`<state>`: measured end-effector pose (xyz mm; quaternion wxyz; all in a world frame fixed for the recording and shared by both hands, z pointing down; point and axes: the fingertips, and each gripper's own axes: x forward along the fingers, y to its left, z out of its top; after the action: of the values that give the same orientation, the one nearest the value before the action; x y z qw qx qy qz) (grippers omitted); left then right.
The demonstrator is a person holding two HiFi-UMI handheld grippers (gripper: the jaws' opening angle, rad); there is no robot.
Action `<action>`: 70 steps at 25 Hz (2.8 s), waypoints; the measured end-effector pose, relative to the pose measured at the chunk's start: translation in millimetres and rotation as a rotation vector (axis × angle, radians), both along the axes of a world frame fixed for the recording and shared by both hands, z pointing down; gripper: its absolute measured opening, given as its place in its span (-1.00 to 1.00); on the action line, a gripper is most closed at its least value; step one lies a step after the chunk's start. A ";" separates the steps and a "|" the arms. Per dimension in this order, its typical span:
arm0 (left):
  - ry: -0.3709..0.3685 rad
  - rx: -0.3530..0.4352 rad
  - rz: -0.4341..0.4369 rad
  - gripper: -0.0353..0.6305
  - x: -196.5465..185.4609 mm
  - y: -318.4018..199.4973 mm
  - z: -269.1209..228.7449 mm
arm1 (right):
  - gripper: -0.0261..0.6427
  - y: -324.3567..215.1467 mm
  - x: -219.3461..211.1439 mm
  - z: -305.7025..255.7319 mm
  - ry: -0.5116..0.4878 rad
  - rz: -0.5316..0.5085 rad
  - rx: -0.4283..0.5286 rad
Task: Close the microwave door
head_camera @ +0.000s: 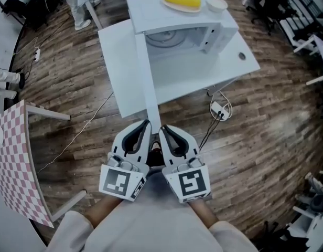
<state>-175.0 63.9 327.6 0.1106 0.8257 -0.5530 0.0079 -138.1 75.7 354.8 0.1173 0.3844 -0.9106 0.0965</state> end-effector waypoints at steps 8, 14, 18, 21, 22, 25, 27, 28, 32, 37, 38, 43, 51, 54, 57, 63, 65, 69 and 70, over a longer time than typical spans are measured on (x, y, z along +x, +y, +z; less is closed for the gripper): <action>0.009 -0.032 -0.044 -0.87 -19.9 -5.8 13.5 | -0.48 -0.7 -12.7 11.2 0.025 -0.009 -0.045; 0.015 -0.055 -0.054 -0.87 -24.0 -7.3 22.1 | -0.33 1.7 -21.2 26.3 0.069 -0.034 -0.077; 0.012 -0.059 -0.047 -0.87 -23.5 -8.2 24.3 | -0.30 2.3 -24.6 35.9 0.102 -0.045 -0.099; 0.013 -0.062 -0.041 -0.87 -24.7 -8.0 25.7 | -0.30 1.5 -24.5 40.8 0.116 -0.038 -0.110; 0.014 -0.063 -0.039 -0.87 -24.8 -8.2 25.9 | -0.29 1.2 -24.2 41.0 0.119 -0.037 -0.109; 0.019 -0.065 -0.030 -0.87 -23.4 -10.3 27.0 | -0.29 0.2 -21.6 40.4 0.129 -0.027 -0.104; 0.020 -0.066 -0.022 -0.87 -22.1 -12.0 28.4 | -0.30 -1.2 -18.4 40.7 0.124 -0.012 -0.105; 0.021 -0.067 -0.017 -0.87 -21.0 -12.9 29.0 | -0.30 -2.2 -15.8 40.8 0.120 -0.003 -0.107; 0.027 -0.070 0.011 -0.87 -14.6 -17.0 29.9 | -0.30 -6.9 -1.5 40.0 0.112 0.045 -0.112; 0.032 -0.074 0.053 -0.87 -3.8 -23.9 32.6 | -0.30 -13.6 17.5 41.5 0.114 0.110 -0.112; 0.033 -0.074 0.063 -0.87 0.1 -26.0 32.7 | -0.30 -15.6 22.6 41.9 0.113 0.124 -0.114; 0.028 -0.070 0.116 -0.87 23.6 -37.6 32.0 | -0.30 -28.8 51.1 42.8 0.106 0.197 -0.118; 0.008 -0.087 0.160 -0.87 58.6 -58.1 34.7 | -0.38 -58.9 86.6 39.3 0.084 0.243 -0.105; 0.004 -0.092 0.165 -0.87 70.4 -67.7 34.1 | -0.43 -70.2 98.4 38.6 0.091 0.249 -0.103; 0.006 -0.090 0.165 -0.87 82.2 -79.4 32.0 | -0.43 -82.1 110.2 38.9 0.102 0.249 -0.104; 0.005 -0.089 0.162 -0.87 109.2 -107.2 30.9 | -0.43 -110.1 134.3 39.1 0.126 0.229 -0.098; 0.004 -0.090 0.155 -0.87 117.7 -116.8 31.1 | -0.43 -121.0 142.5 39.4 0.132 0.223 -0.093; -0.001 -0.094 0.135 -0.87 132.1 -132.1 32.2 | -0.43 -142.2 158.0 39.6 0.132 0.210 -0.088; -0.005 -0.095 0.129 -0.87 135.0 -135.8 32.3 | -0.43 -147.6 161.5 39.5 0.132 0.206 -0.088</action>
<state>-39.9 -71.9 359.9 0.1476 0.8536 -0.4978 0.0431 23.4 -71.8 394.3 0.1833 0.4758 -0.8515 0.1223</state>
